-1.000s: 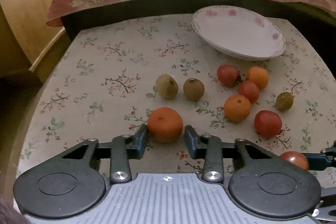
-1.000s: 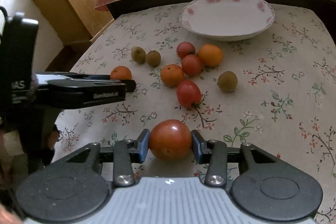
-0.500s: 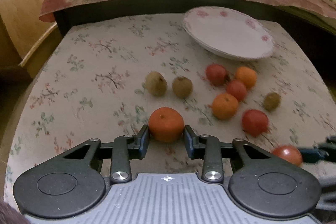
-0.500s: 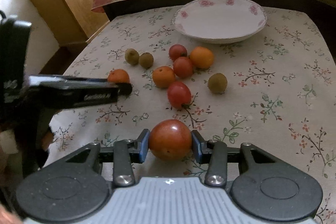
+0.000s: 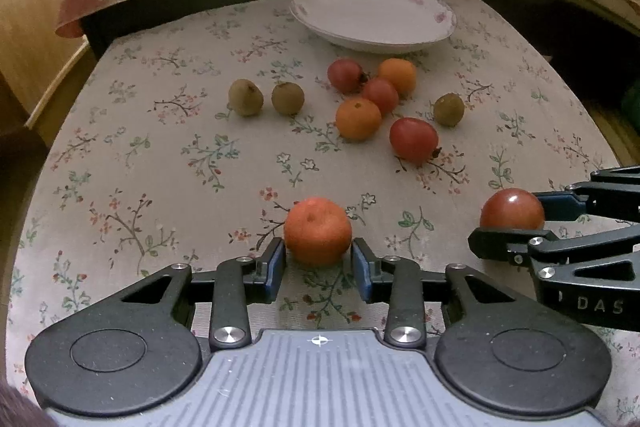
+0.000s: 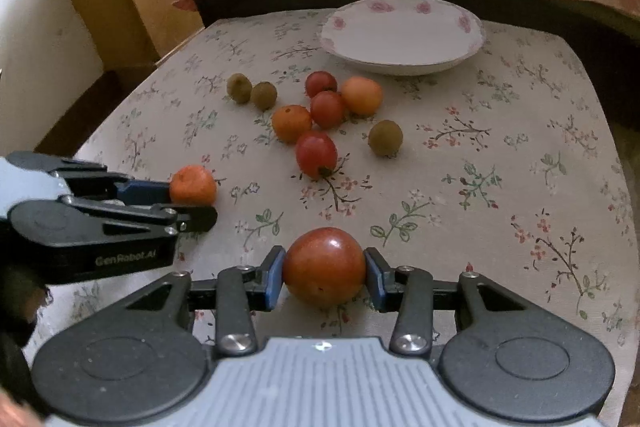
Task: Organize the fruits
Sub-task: 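Carry the tomato and tangerine in both tools over the white plate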
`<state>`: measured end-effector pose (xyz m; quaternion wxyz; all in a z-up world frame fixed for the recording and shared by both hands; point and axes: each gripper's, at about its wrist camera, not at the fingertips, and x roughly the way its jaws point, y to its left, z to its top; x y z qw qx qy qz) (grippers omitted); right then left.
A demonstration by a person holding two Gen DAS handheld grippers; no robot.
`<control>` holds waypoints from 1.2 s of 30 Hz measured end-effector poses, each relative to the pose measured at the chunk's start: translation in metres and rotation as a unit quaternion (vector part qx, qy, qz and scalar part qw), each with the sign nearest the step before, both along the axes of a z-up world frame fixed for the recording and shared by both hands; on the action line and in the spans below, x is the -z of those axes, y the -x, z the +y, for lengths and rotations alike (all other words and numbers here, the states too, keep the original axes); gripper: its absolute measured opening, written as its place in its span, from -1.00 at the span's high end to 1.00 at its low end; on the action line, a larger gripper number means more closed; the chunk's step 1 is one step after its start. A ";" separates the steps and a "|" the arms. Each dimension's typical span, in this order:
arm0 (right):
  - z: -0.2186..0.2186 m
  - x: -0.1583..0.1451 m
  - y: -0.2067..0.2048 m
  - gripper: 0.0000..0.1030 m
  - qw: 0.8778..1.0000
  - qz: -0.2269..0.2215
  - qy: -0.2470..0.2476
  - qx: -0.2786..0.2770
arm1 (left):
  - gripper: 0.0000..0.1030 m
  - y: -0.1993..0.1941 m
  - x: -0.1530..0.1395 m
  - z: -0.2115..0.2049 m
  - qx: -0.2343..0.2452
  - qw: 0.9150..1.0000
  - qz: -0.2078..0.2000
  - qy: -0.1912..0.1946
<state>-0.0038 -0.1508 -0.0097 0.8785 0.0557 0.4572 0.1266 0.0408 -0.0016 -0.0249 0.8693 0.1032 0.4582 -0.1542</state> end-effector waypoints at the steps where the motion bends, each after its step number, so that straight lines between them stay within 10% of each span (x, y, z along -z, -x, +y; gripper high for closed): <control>1: 0.000 0.000 0.000 0.17 1.000 -0.001 0.002 0.000 | 0.09 0.001 0.000 0.000 0.002 1.000 -0.002 -0.001; 10: 0.004 0.001 0.004 0.09 1.000 -0.001 0.023 0.003 | -0.22 0.003 0.002 -0.003 0.015 1.000 -0.013 0.009; 18: 0.002 -0.002 0.001 0.19 1.000 0.006 0.014 0.014 | 0.13 -0.005 0.000 0.002 -0.006 1.000 -0.005 0.027; 36: -0.013 -0.023 -0.032 0.19 0.999 -0.010 -0.033 0.031 | 0.16 -0.025 -0.025 -0.017 0.011 0.997 -0.024 0.068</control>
